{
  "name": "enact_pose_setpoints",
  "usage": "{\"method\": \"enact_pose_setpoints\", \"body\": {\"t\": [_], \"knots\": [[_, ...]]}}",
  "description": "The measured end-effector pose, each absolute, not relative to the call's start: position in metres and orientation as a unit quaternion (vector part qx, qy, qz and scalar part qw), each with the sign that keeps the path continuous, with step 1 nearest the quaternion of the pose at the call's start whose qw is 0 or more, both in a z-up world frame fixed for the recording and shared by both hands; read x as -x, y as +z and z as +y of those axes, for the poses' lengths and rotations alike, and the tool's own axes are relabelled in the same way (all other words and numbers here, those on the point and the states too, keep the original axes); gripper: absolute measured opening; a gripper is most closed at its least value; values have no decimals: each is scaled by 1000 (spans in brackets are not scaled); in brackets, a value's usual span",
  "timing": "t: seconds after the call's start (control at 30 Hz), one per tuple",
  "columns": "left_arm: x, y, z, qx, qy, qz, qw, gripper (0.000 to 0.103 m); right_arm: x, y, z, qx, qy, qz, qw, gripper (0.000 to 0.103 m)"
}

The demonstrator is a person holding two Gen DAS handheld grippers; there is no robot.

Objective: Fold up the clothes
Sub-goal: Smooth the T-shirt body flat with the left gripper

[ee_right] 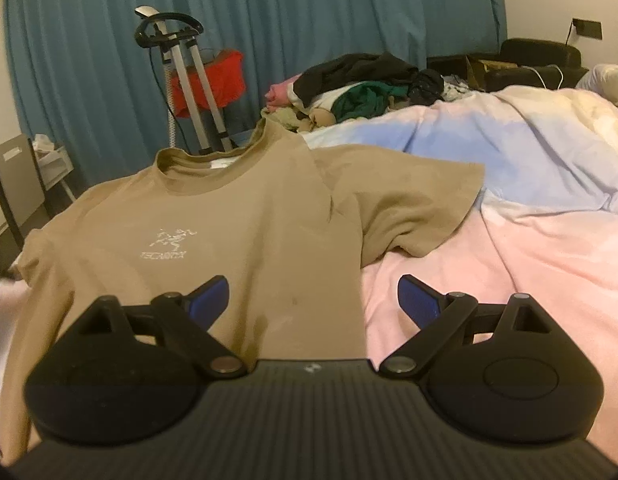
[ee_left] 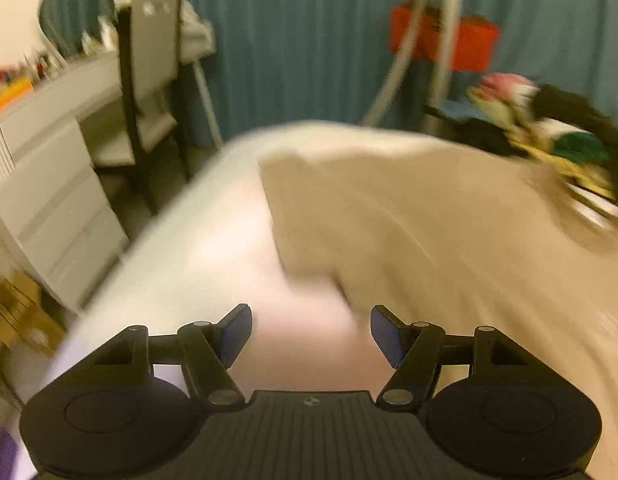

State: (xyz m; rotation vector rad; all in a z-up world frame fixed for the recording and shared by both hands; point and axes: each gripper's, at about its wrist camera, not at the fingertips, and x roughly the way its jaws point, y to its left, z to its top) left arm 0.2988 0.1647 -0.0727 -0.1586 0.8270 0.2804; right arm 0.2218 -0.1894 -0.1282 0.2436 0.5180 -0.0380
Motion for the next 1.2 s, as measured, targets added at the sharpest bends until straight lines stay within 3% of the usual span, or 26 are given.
{"method": "enact_pose_setpoints", "body": {"t": [0.27,0.47,0.57,0.63,0.67,0.7,0.87,1.0,1.2], "knots": [[-130,-68,106,145,6,475,868,70,-193,-108,-184,-87,-22,235,968,93],[-88,-71,88,154,-29,501,851,70,-163,-96,-190,-76,-35,240,967,93],[-79,-72,90,164,-29,515,841,63,-151,-94,-195,-82,-38,250,964,93],[-72,-72,91,170,-30,524,834,47,-145,-93,-197,-88,-36,255,962,93],[-69,-72,92,174,-30,529,830,21,-143,-92,-198,-88,-34,256,962,93],[-66,-72,92,177,-30,534,826,3,-142,-92,-198,-87,-34,256,962,93],[-50,-73,95,193,-30,556,808,2,-140,-92,-200,-89,-30,254,963,93],[-41,-50,142,228,15,551,803,2,-144,-92,-204,-105,-28,251,962,93],[-35,-53,174,163,107,566,801,6,-149,-91,-207,-123,-26,250,960,93]]}}
